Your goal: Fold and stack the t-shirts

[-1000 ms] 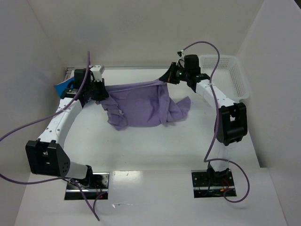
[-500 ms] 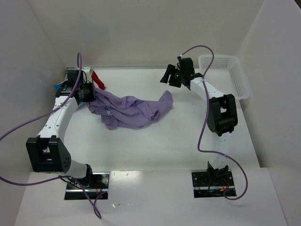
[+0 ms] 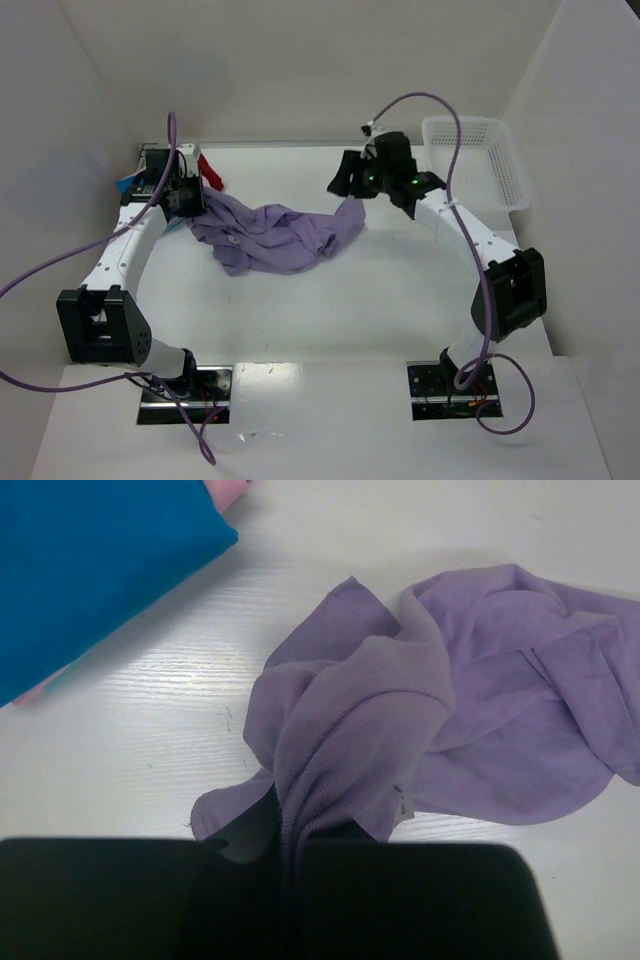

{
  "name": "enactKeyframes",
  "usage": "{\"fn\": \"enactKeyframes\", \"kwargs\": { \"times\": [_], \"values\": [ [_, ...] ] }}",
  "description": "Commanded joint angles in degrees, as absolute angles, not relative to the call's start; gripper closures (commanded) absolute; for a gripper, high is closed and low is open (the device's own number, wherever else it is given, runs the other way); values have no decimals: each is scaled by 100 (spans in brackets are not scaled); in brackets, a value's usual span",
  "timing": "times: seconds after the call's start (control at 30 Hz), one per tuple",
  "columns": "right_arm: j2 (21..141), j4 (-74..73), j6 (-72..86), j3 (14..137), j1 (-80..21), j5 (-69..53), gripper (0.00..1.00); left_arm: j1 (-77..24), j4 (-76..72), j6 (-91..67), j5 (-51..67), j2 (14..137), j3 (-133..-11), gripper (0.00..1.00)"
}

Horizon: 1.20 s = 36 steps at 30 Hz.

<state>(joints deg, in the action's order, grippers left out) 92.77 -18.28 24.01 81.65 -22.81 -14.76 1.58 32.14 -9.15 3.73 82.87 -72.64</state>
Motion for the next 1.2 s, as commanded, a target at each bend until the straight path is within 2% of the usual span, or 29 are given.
{"fn": "enactKeyframes", "kwargs": {
  "times": [0.0,0.2,0.33,0.67,1.17],
  "values": [
    [9193,-2127,2328,7490,-3022,-1214,40,158,3076,-861,598,8306,-7322,100],
    [9132,-2136,2329,6909,-3287,-800,40,158,3076,-861,598,8253,-7207,100],
    [9263,-2136,2276,6908,-3532,-512,44,158,3076,-861,650,8200,-7146,100],
    [9878,-2364,2153,7409,-4411,1343,45,158,3076,-861,703,7981,-6908,100],
    [10581,-2425,1978,7935,-4781,2144,44,158,3023,-861,809,7805,-6794,100]
  ]
}}
